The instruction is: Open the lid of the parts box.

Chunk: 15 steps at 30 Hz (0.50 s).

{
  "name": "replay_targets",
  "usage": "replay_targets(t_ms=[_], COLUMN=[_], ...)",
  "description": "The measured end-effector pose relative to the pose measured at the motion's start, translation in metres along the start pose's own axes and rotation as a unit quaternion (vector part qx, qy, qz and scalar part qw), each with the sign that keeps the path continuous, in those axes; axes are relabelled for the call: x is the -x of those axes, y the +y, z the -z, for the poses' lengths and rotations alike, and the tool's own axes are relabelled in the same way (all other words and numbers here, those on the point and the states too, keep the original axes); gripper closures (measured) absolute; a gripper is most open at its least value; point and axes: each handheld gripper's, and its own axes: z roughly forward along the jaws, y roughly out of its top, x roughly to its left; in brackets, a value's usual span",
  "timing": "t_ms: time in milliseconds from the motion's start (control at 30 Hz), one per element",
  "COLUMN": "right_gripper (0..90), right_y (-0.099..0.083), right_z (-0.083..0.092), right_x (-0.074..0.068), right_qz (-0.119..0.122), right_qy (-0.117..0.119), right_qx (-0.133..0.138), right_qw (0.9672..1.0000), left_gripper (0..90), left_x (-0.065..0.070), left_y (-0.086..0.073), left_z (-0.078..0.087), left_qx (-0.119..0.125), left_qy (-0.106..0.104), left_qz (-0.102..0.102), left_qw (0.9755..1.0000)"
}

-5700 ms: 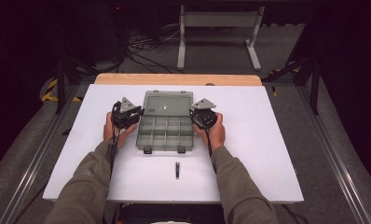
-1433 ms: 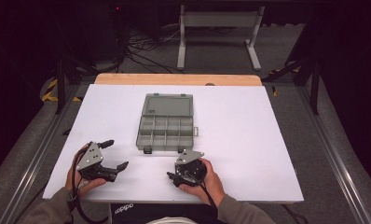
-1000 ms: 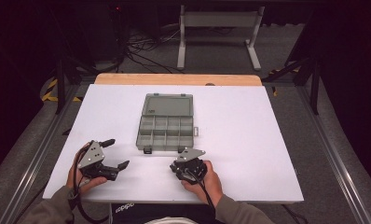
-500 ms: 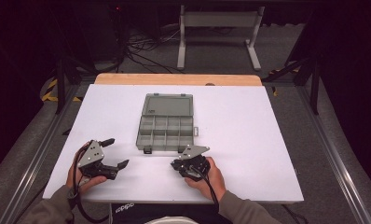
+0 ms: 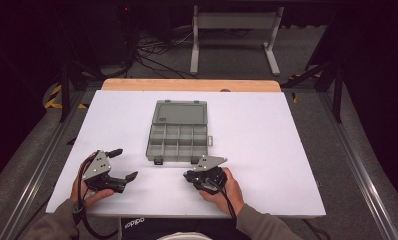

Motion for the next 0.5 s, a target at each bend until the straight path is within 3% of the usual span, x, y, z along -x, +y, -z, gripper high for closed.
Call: replay_targets(t_ms=[433,467,500], right_gripper=[81.0,90.0,90.0], right_y=[-0.001,-0.001,-0.001], right_z=[0.009,0.01,0.01], right_x=[0.006,0.006,0.006], right_qz=[-0.005,-0.005,-0.005], right_qy=[-0.007,-0.004,-0.007], right_qx=[0.009,0.012,0.013], right_qw=[0.9999,0.9999,0.9999], left_gripper=[8.0,8.0,8.0], left_x=[0.0,0.0,0.001], left_y=[0.001,0.001,0.001], left_z=[0.0,0.0,0.0], left_qx=[0.004,0.004,0.001], left_qy=[0.0,0.0,0.0], left_qz=[-0.002,-0.002,-0.003], left_qw=[1.0,1.0,1.0])
